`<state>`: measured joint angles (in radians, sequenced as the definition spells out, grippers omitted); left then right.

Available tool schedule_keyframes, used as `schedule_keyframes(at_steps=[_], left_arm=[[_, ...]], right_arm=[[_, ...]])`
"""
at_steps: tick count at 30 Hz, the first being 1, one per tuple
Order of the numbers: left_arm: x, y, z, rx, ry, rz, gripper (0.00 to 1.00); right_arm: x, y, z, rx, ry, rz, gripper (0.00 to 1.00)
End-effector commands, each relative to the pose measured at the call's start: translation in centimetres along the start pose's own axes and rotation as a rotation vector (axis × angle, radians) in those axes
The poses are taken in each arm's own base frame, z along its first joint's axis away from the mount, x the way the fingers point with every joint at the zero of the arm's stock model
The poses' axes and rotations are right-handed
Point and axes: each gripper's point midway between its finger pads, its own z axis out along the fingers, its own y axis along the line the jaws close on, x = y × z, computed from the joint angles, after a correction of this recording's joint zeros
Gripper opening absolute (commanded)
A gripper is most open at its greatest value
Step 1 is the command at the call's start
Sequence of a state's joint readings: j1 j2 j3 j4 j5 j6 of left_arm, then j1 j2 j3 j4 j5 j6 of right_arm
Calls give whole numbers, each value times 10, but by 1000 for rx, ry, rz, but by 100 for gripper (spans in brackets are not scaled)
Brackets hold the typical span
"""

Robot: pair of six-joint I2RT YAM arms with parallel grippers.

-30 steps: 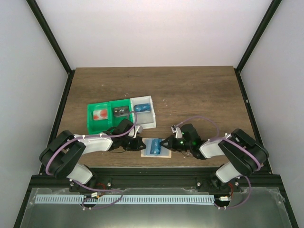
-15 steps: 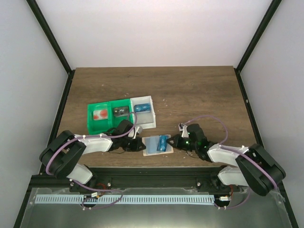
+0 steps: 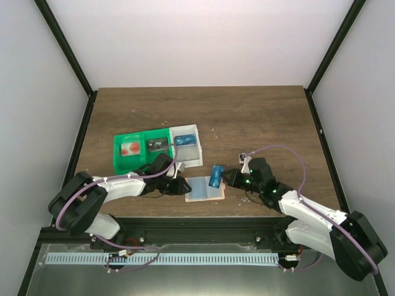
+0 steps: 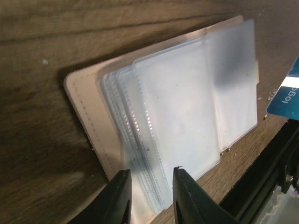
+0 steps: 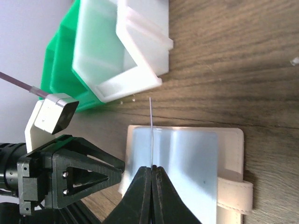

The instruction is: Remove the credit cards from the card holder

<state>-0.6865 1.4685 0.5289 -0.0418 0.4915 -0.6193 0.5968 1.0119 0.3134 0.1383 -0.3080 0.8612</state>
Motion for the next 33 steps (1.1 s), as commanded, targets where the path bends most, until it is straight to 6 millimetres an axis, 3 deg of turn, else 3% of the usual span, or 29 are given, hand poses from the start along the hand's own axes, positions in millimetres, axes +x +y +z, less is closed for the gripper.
schedule_keyframes(at_steps=[1,4,9,12,16,26,33], left_arm=[[-11,-10,-13,-14,-37,23,32],[-17,-23,-24,21,-68,8,47],[-37,-60,-49,135,-168,26,64],[-49,-89,-70,273,-255,24,73],[-58,-121,-99,506,-358,-36,79],[-76,-132,-106,620,-424,-107,73],[-91,-136,-105,606,-460,-77,49]], right_arm=[[-27,24,-10,-59,-92,14,0],[-33,38,-13,-125,-115,45,1],[-43,70,-16,-289,-141,73,1],[-50,90,-13,-360,-122,75,1],[-58,102,-9,-411,-110,125,1],[-60,117,-2,-515,-68,232,0],[-57,114,-3,-529,-67,253,0]])
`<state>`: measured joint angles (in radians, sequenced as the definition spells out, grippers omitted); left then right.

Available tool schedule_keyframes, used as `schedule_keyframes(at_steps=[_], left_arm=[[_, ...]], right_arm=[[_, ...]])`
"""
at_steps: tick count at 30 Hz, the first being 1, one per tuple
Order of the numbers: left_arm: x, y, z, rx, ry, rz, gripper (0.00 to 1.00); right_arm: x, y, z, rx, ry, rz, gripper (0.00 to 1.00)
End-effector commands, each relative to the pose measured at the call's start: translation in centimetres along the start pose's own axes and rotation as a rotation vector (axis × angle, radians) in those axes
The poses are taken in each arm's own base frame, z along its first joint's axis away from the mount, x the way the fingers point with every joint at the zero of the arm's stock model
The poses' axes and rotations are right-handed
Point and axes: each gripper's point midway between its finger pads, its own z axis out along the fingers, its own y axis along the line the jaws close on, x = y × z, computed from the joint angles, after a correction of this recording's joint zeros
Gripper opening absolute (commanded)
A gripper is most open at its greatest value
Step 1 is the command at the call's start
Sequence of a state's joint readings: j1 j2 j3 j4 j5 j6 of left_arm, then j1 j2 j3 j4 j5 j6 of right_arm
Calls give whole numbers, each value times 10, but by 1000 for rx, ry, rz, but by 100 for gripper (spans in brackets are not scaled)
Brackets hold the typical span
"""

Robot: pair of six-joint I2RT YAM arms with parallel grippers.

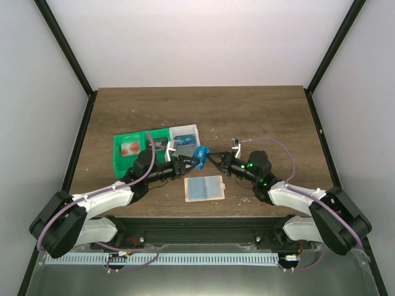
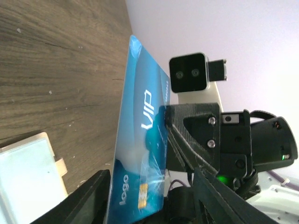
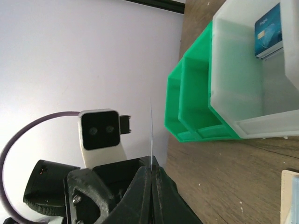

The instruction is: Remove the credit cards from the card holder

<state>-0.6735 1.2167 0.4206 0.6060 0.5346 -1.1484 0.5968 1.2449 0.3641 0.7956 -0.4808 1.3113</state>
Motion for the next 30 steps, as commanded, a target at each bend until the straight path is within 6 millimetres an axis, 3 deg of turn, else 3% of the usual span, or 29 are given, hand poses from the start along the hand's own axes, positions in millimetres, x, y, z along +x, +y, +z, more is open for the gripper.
schedule_keyframes(at_steps=[1,6,8,10,14,17,19,24,30], left_arm=[[-17,-24,6,70,-45,59,43],[-19,-31,5,91,-47,76,5],[-17,-34,4,101,-33,99,0],[-11,-35,2,103,3,127,0],[13,-29,-7,81,119,191,0],[32,-10,-16,8,194,252,0],[41,-2,-20,-25,248,290,0],[58,-2,-25,-23,379,348,0],[70,-8,-23,51,472,346,0]], right_arm=[[-3,17,-1,-63,-2,-8,0],[5,8,-3,-42,29,-20,4],[10,8,-3,-38,61,-78,10],[18,-3,-3,26,112,-144,20],[25,-2,-14,76,170,-328,36],[24,-5,-24,162,183,-433,38],[27,4,-29,164,210,-493,40],[38,27,-33,118,310,-560,47],[49,22,-33,104,393,-561,51]])
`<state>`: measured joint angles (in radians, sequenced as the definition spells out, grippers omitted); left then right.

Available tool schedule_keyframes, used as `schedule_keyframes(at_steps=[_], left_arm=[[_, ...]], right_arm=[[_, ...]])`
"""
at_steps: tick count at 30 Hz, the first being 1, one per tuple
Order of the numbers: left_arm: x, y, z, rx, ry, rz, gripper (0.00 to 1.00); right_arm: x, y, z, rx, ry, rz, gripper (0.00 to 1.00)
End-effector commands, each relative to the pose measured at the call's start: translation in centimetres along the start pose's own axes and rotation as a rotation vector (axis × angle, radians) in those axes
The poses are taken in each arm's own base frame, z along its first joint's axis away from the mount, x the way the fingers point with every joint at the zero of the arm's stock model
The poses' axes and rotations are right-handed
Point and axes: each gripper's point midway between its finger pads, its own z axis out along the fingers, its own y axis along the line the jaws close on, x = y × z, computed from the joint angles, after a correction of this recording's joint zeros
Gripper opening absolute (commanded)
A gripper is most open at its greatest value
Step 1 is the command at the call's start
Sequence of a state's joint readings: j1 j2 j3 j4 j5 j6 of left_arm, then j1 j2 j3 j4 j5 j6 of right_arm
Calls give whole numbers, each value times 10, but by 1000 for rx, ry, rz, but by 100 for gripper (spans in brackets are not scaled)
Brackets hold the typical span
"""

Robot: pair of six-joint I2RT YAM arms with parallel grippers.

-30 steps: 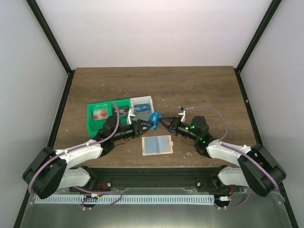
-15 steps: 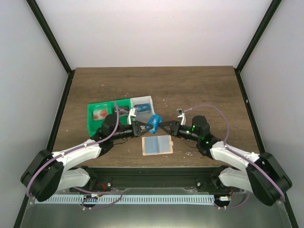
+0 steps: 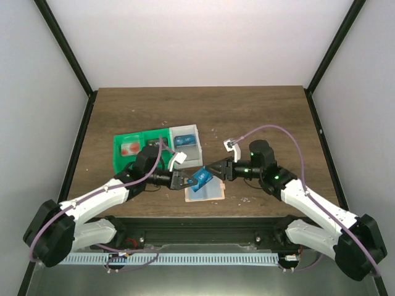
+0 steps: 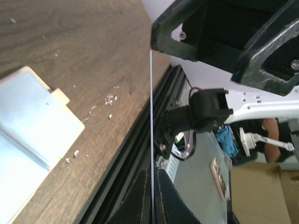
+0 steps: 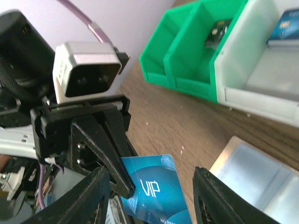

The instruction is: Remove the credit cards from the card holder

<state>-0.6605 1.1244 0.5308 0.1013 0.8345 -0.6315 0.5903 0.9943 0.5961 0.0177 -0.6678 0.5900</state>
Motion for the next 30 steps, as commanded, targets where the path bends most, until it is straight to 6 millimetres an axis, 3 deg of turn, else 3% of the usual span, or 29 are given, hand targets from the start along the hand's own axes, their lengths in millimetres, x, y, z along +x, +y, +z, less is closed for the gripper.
schedule_keyframes(at_steps=[1,8,10,14,16,20,23,30], left_arm=[[10,-11,4,82,104,40,0],[14,-18,4,136,121,47,0],[14,-18,4,138,121,47,0],[10,-19,5,131,111,52,0],[1,-17,5,100,81,52,8],[-28,-23,-1,35,-33,60,40],[-48,-30,-11,4,-143,68,55],[-60,-23,-19,-48,-230,-2,59]], right_arm=[[20,-2,3,-24,111,-5,51],[35,1,5,-96,156,12,47],[36,3,6,-114,163,15,38],[37,6,8,-149,178,26,10],[35,6,9,-145,171,27,1],[25,7,8,-139,119,33,0],[13,14,6,-167,53,66,0],[-23,21,0,-189,-132,152,0]])
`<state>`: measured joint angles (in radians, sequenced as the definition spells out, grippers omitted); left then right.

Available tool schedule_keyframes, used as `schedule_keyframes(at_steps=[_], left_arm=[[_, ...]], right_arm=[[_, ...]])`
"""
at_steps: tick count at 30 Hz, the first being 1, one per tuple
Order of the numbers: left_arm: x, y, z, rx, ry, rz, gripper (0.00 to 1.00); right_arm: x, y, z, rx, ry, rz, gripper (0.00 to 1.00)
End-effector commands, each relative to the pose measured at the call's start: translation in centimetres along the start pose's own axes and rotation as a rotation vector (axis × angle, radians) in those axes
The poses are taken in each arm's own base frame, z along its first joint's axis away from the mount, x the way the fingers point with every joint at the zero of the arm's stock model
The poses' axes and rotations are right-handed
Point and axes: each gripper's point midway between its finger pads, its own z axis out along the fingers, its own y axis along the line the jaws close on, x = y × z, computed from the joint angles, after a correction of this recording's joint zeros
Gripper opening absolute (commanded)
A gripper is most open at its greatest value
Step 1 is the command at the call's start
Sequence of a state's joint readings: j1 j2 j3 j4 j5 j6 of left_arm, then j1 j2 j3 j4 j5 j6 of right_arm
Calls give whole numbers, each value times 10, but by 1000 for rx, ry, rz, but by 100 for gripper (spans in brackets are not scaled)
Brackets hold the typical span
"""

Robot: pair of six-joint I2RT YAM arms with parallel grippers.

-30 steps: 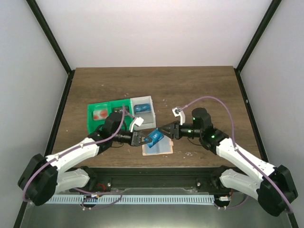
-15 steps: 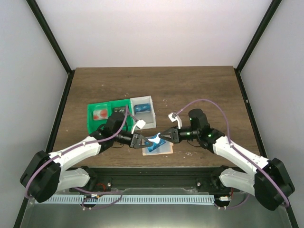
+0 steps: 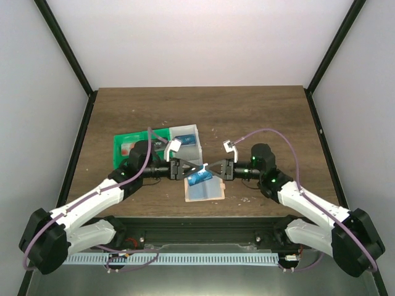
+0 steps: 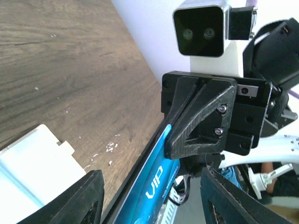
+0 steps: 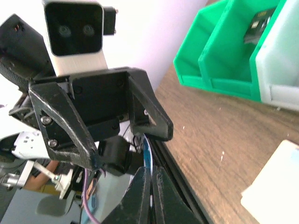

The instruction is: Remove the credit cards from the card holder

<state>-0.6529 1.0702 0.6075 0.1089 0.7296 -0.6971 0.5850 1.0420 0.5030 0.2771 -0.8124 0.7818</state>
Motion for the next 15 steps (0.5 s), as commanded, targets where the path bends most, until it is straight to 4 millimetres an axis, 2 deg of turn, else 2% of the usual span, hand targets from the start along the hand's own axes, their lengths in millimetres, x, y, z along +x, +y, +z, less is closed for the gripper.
schedule_keyframes(at_steps=[1,9,13,15], left_arm=[[-16,3,-4,-30,-86,-39,58],[-16,2,-9,4,-129,-97,51],[-16,3,-13,5,-143,-114,33],[-18,5,-17,5,-156,-127,28]], right_arm=[[-36,15,-5,-43,-175,36,0],[-55,18,-6,-110,-281,118,0],[-55,13,-6,-102,-291,138,0],[-54,11,-7,-94,-297,143,1]])
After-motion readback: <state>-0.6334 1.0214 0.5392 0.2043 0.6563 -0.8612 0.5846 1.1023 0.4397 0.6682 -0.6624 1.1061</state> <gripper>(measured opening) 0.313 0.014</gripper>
